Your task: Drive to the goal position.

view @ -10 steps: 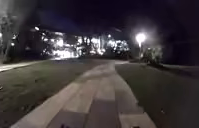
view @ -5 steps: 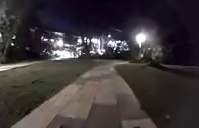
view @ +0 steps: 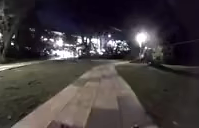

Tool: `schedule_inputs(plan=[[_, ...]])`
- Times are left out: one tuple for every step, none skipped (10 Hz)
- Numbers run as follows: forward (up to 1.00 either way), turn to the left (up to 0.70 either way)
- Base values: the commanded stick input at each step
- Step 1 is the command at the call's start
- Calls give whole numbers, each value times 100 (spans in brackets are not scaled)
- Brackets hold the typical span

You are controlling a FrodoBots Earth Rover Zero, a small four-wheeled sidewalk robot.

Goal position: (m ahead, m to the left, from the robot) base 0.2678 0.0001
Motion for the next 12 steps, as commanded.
schedule_inputs(plan=[[30, 0], [30, 0], [30, 0], [30, 0], [30, 0], [30, 0], [30, 0], [30, 0], [30, 0], [30, 0], [30, 0], [30, 0]])
